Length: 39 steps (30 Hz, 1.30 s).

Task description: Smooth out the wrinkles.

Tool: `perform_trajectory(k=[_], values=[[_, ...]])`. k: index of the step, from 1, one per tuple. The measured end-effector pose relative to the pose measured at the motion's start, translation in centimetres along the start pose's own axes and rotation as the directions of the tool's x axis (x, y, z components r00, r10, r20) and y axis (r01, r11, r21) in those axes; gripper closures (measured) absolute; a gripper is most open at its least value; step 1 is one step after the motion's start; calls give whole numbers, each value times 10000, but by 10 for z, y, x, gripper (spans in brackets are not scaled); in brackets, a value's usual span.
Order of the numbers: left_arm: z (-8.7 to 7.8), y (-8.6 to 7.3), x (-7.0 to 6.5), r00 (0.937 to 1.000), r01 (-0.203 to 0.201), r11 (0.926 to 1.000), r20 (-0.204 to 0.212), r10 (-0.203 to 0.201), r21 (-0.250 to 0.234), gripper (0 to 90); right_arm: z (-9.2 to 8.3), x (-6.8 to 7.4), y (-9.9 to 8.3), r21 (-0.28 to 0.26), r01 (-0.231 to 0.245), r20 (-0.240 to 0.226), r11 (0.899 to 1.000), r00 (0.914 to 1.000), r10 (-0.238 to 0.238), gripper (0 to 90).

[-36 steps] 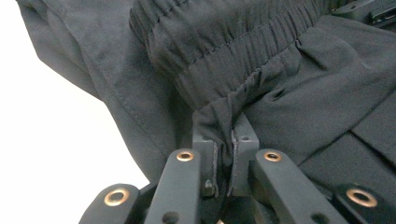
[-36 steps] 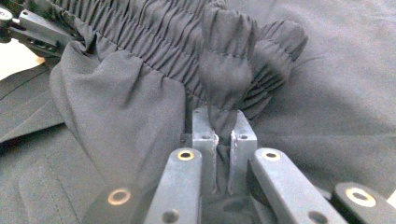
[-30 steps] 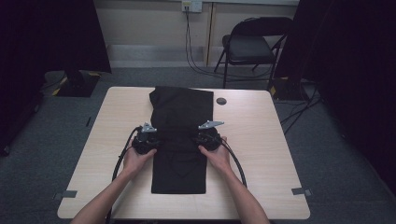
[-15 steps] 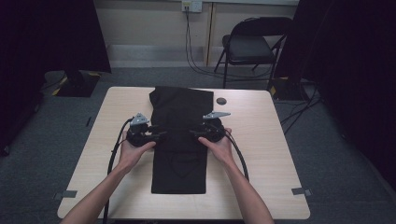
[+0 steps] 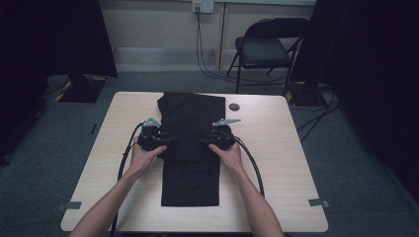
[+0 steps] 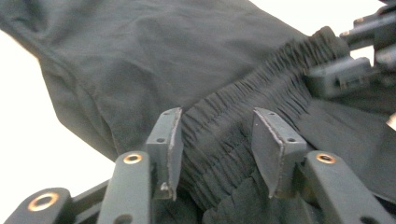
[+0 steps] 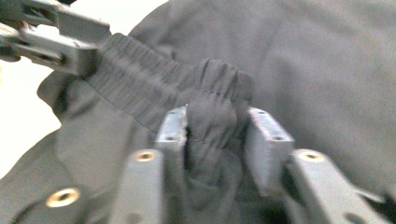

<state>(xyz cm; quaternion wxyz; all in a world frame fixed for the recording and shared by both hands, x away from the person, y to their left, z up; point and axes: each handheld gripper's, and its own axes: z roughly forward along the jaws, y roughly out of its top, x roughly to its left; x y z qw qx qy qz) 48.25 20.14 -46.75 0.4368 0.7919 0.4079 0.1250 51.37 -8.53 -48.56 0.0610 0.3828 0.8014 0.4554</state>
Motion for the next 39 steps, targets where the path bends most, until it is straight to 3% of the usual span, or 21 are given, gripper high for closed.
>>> perform_trajectory(k=[2, 4, 7, 9, 12, 15, 17, 19, 20, 22, 27, 31, 34, 37, 39], values=[[-9, -3, -5, 9996, -99, 9999, 253, 101, -95, 606, -9, 6, 3, -96, 214, -97, 9997, 9997, -215, 667], [-21, -6, -12, 9978, -200, 9992, 621, 221, -335, 702, -19, 12, 4, -203, 458, -122, 9987, 9989, -460, 684], [-38, -10, -21, 9936, -507, 9973, 984, 557, -527, 703, -36, 23, -1, -366, 867, -371, 9956, 9954, -881, 703], [-46, -11, -21, 9953, -285, 9961, 895, 361, -838, 636, -44, 28, -4, -596, 904, -467, 9941, 9946, -932, 708], [-51, -13, -13, 9977, 320, 9912, 642, -239, -1286, 615, -57, 37, -11, -774, 1145, -682, 9904, 9904, -1199, 707], [-42, -17, -5, 9991, 415, 9962, 146, -405, -764, 589, -68, 47, -21, -690, 1503, -902, 9862, 9836, -1562, 707], [-33, -19, 0, 9975, 703, 9958, -70, -708, -587, 571, -74, 52, -29, -623, 1678, -950, 9838, 9803, -1732, 705], [-23, -21, -1, 9979, 460, 9986, -435, -471, -253, 557, -77, 55, -36, -534, 1727, -1032, 9835, 9787, -1774, 703], [-19, -22, -4, 9991, 292, 9996, -318, -294, -53, 542, -78, 56, -39, -442, 1804, -1040, 9826, 9774, -1841, 701], [-15, -23, -13, 9982, -442, 9982, -387, 458, 409, 526, -81, 58, -46, -264, 1845, -1095, 9825, 9764, -1863, 696], [-29, -22, -28, 9926, -1210, 9924, 96, 1208, 239, 490, -94, 62, -59, -51, 1946, -1204, 9809, 9736, -1938, 596], [-42, -28, -45, 9822, -1868, 9822, 218, 1864, 184, 467, -108, 71, -63, -145, 1909, -1208, 9815, 9741, -1912, 435], [-51, -33, -56, 9766, -2061, 9785, 638, 2053, 59, 456, -118, 77, -58, -603, 1823, -1289, 9814, 9735, -1888, 388], [-55, -40, -73, 9597, -2589, 9656, 1198, 2541, 256, 440, -121, 82, -48, -1052, 1714, -1291, 9796, 9743, -1844, 392], [-56, -47, -84, 9437, -3005, 9532, 1548, 2922, 329, 447, -114, 82, -42, -1087, 1670, -1330, 9799, 9745, -1808, 505]])
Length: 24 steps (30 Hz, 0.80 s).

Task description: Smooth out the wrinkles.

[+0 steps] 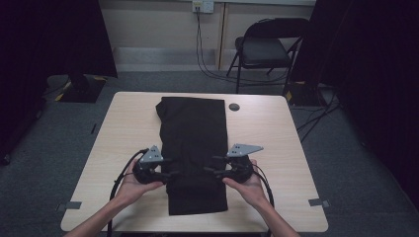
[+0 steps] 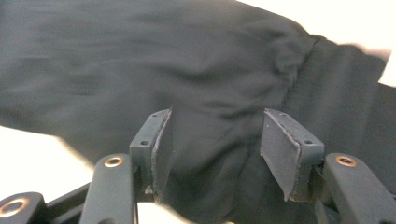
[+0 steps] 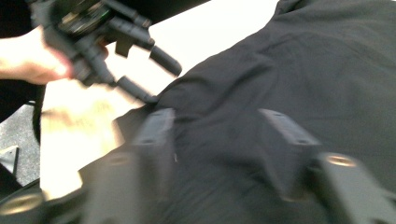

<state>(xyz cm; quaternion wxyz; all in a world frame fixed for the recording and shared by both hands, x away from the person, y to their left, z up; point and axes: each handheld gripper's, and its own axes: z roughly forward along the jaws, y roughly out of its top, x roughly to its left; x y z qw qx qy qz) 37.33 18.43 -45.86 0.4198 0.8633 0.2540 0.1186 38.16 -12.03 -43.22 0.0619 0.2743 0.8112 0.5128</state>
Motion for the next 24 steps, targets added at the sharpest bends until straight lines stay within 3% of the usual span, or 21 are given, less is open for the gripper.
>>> perform_trajectory(k=[3, 5, 7, 8, 12, 16, 19, 20, 21, 22, 23, 24], values=[[4, -1, -4, 9998, -124, 9997, 143, 121, 189, 454, 19, 3, 0, 441, 78, -292, 9990, 9996, -65, 569], [7, -4, 1, 9992, 367, 9992, 136, -369, 129, 442, 29, 12, -4, 922, 491, -867, 9945, 9954, -411, 553], [10, -8, 7, 9961, 831, 9963, 278, -837, 211, 436, 36, 23, -10, 1341, 918, -1112, 9867, 9908, -771, 494], [11, -10, 9, 9960, 808, 9963, 366, -819, 301, 441, 39, 27, -14, 1523, 972, -1244, 9835, 9891, -785, 460], [14, -13, 11, 9907, 1278, 9913, 431, -1291, 315, 438, 49, 34, -28, 2052, 1392, -1213, 9688, 9858, -1160, 347], [13, -11, 13, 9889, 1441, 9893, 324, -1447, 209, 420, 55, 37, -36, 2268, 1783, -1165, 9575, 9810, -1550, 347], [14, -11, 14, 9834, 1787, 9838, 301, -1790, 133, 420, 58, 37, -43, 2094, 2177, -1014, 9533, 9745, -2003, 381], [14, -11, 15, 9832, 1796, 9837, 304, -1798, 109, 420, 59, 39, -44, 2090, 2476, -962, 9460, 9679, -2321, 393], [14, -11, 15, 9839, 1765, 9842, 274, -1767, 106, 419, 59, 40, -45, 2141, 2727, -787, 9380, 9619, -2617, 480], [13, -11, 15, 9839, 1775, 9841, 187, -1776, 66, 419, 59, 41, -45, 2192, 2916, -581, 9311, 9565, -2859, 500], [13, -11, 16, 9839, 1786, 9839, 88, -1786, 33, 420, 59, 40, -45, 2221, 2894, -570, 9311, 9572, -2839, 519], [12, -10, 17, 9836, 1804, 9836, -48, -1804, -20, 420, 59, 39, -44, 2239, 2671, -599, 9373, 9637, -2603, 543]])
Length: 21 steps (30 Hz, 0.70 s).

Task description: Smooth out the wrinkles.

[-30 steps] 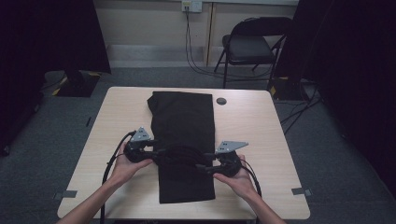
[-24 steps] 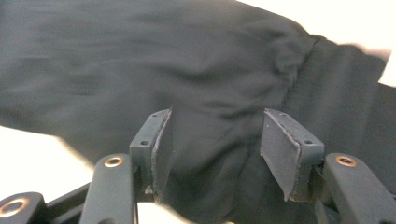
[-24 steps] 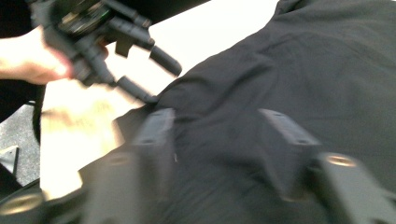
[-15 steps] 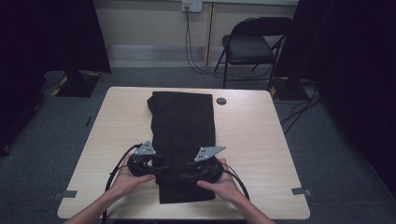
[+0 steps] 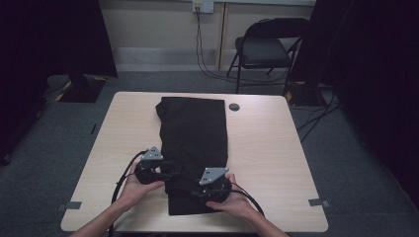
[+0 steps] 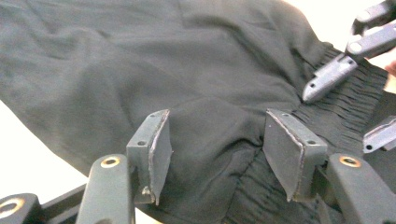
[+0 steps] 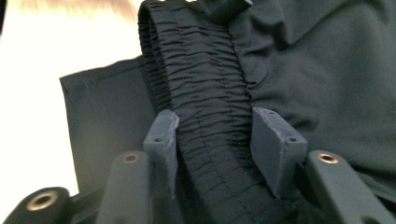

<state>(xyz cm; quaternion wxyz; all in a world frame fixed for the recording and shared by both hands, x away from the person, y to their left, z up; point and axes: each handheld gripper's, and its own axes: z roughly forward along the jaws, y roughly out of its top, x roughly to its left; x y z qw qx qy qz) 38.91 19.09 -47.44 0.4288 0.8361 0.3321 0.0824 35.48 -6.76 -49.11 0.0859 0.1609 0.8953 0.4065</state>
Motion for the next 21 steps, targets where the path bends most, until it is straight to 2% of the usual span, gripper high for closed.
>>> perform_trajectory(k=[1, 2, 3, 4, 6, 8, 11, 14, 15, 18, 20, 21], values=[[-1, 0, 1, 10000, 47, 10000, -36, -47, -37, 422, -1, -1, 1, -6, -207, -137, 9998, 9997, 207, 580], [-3, 1, 2, 9998, 153, 9998, -86, -154, -139, 424, -2, -2, 2, -20, -326, -242, 9995, 9992, 326, 655], [-4, 1, 4, 9997, 231, 9995, -118, -234, -224, 425, -5, -4, 4, -187, -465, -448, 9987, 9980, 456, 773], [-5, 1, 6, 9993, 357, 9989, -102, -361, -311, 424, -8, -7, 5, -315, -629, -682, 9975, 9958, 607, 791], [-7, 0, 11, 9983, 532, 9978, -227, -542, -400, 423, -13, -13, 7, -405, -852, -846, 9955, 9931, 816, 830], [-9, 0, 16, 9967, 614, 9971, -505, -637, -460, 423, -20, -18, 9, -524, -1041, -876, 9932, 9912, 992, 844], [-12, -1, 22, 9928, 1016, 9926, -564, -1053, -659, 412, -34, -21, 11, -628, -1017, -1019, 9928, 9902, 950, 849], [-10, -1, 24, 9926, 974, 9937, -680, -1010, -550, 411, -48, -27, 7, -705, -1071, -1142, 9917, 9886, 987, 849], [-7, -1, 24, 9932, 940, 9949, -654, -962, -361, 411, -48, -27, 3, -520, -1087, -1178, 9927, 9878, 1020, 848], [2, -3, 20, 9958, 693, 9974, -622, -679, 214, 410, -38, -22, -10, 72, -1077, -1737, 9942, 9789, 1073, 810], [4, -1, 15, 9974, 464, 9986, -570, -450, 241, 410, -36, -18, -9, 195, -867, -1696, 9960, 9815, 888, 765], [4, 1, 12, 9983, 347, 9992, -466, -339, 184, 411, -37, -18, -8, 145, -906, -1689, 9958, 9814, 917, 733]])
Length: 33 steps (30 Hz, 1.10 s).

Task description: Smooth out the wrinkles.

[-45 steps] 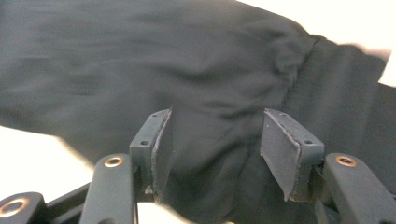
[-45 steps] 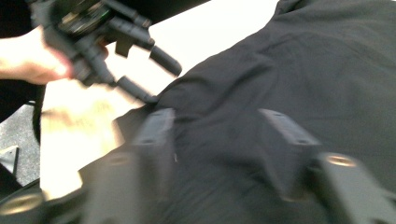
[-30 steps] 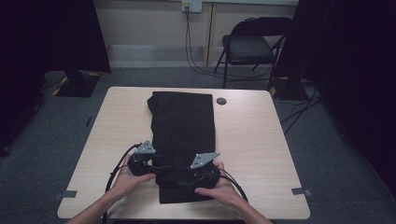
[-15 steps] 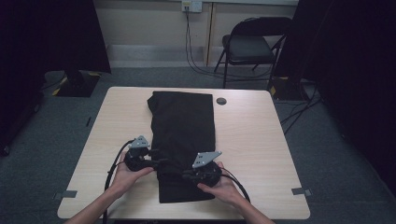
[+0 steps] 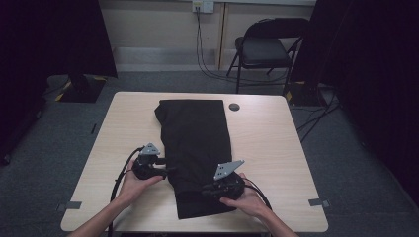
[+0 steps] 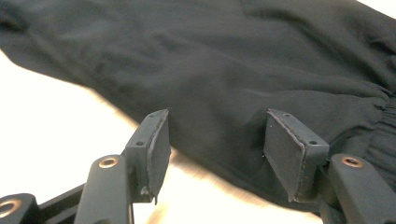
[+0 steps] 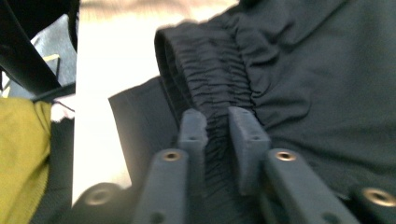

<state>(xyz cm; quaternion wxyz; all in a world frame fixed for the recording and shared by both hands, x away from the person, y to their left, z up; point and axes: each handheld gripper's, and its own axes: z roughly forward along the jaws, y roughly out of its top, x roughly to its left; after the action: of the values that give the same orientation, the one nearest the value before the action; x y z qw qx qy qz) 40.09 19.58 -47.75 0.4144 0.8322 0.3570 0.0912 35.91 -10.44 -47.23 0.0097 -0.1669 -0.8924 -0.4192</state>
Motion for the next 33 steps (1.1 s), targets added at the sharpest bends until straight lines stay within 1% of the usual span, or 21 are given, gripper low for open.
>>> perform_trajectory(k=[3, 4, 6, 7, 8, 11, 12, 13, 16, 18, 19, 21, 22, 23, 24, 25, 26, 28, 30, 31, 33], values=[[0, 4, -4, 9996, -253, 9996, 149, 254, -83, 423, -8, -3, 4, -487, -266, -1, 9985, 9996, 266, 632], [1, 5, -5, 9993, -342, 9994, 150, 343, -84, 435, -11, -4, 6, -665, -362, 25, 9971, 9993, 364, 632], [5, 6, -5, 9994, -247, 9997, 232, 248, -65, 450, -15, -7, 8, -1069, -489, 47, 9931, 9988, 497, 623], [8, 7, -5, 9992, -301, 9995, 264, 301, -9, 465, -15, -9, 9, -1205, -621, 39, 9908, 9980, 630, 614], [10, 7, -5, 9992, -329, 9995, 249, 328, 15, 474, -15, -11, 9, -1206, -644, 42, 9906, 9979, 654, 609], [16, 4, -7, 9985, -518, 9983, 185, 514, 259, 477, -16, -14, 13, -1295, -646, 425, 9895, 9966, 706, 608], [17, 2, -7, 9988, -453, 9986, 209, 447, 290, 477, -17, -16, 14, -1460, -721, 350, 9867, 9963, 779, 608], [17, 1, -8, 9983, -554, 9978, 177, 548, 360, 476, -18, -18, 15, -1652, -871, 281, 9824, 9953, 929, 603], [23, -3, -13, 9973, -721, 9956, 187, 711, 603, 449, -23, -17, 19, -1776, -742, 366, 9813, 9960, 819, 595], [24, -5, -14, 9964, -849, 9948, 40, 849, 563, 440, -28, -17, 19, -1891, -760, 466, 9790, 9952, 862, 587], [25, -5, -14, 9967, -817, 9951, 47, 815, 563, 439, -29, -19, 19, -1960, -805, 648, 9773, 9934, 948, 573], [24, -5, -13, 9961, -886, 9944, 85, 883, 583, 439, -27, -22, 17, -1745, -796, 1343, 9814, 9855, 1038, 551], [25, -6, -14, 9958, -911, 9944, 75, 909, 529, 439, -23, -25, 15, -1570, -918, 1518, 9833, 9816, 1159, 541], [24, -6, -14, 9945, -1045, 9928, 29, 1045, 586, 438, -18, -28, 14, -1372, -966, 1543, 9858, 9810, 1176, 539], [25, -6, -16, 9936, -1125, 9919, -44, 1129, 585, 438, -14, -31, 12, -1233, -943, 1733, 9879, 9781, 1150, 523], [25, -6, -16, 9930, -1170, 9913, -116, 1179, 604, 438, -9, -35, 10, -1143, -1083, 1846, 9875, 9744, 1283, 491], [25, -6, -16, 9932, -1150, 9916, -135, 1160, 589, 437, -4, -39, 9, -1020, -1176, 1910, 9878, 9722, 1355, 485], [25, -6, -16, 9935, -1126, 9920, -101, 1133, 569, 437, 4, -45, 7, -745, -977, 2522, 9924, 9610, 1135, 446], [24, -6, -15, 9936, -1126, 9918, -24, 1129, 601, 437, 10, -53, 6, -718, -1253, 2662, 9895, 9537, 1401, 418], [24, -6, -15, 9946, -1034, 9929, 8, 1036, 596, 437, 13, -55, 5, -610, -1174, 2835, 9912, 9501, 1299, 405], [24, -6, -14, 9956, -936, 9941, 75, 933, 553, 437, 18, -58, 2, -461, -1334, 2845, 9900, 9482, 1410, 384]])
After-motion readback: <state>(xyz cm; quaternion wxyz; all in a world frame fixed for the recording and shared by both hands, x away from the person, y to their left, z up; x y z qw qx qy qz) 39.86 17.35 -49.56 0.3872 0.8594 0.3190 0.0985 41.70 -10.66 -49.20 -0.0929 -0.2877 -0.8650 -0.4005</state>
